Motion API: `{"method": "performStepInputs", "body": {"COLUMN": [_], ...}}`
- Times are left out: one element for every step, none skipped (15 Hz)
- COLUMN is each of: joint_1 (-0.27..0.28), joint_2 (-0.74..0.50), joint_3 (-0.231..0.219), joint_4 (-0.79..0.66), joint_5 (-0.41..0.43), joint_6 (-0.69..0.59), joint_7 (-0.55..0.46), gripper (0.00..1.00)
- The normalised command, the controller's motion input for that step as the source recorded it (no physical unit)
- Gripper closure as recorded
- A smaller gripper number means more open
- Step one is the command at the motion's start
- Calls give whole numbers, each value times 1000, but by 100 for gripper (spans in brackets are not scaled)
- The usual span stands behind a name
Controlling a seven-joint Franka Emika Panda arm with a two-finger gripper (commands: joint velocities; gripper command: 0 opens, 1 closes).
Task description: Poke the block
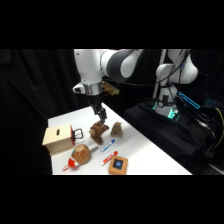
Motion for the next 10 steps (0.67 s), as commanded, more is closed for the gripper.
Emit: {"method": "performStepInputs", "body": {"joint_1": [-4,11,38,79,115,135,139,147,141,130], "joint_2": [4,1,-4,-10,-16,-26,-27,-21,-12,-3], "joint_3": [22,33,49,68,88,102,108,109,103,98], "joint_4": [3,0,2,14,25,25,33,48,56,57], "joint_5": [-21,-24,-37,-64,-74,-73,-63,-71,-74,-71], "joint_6": [15,32,43,42,45,62,65,69,80,98], "joint_7": [36,52,76,127,158,160,154,170,152,131], "gripper": [0,0,0,0,0,0,0,0,0,0]}}
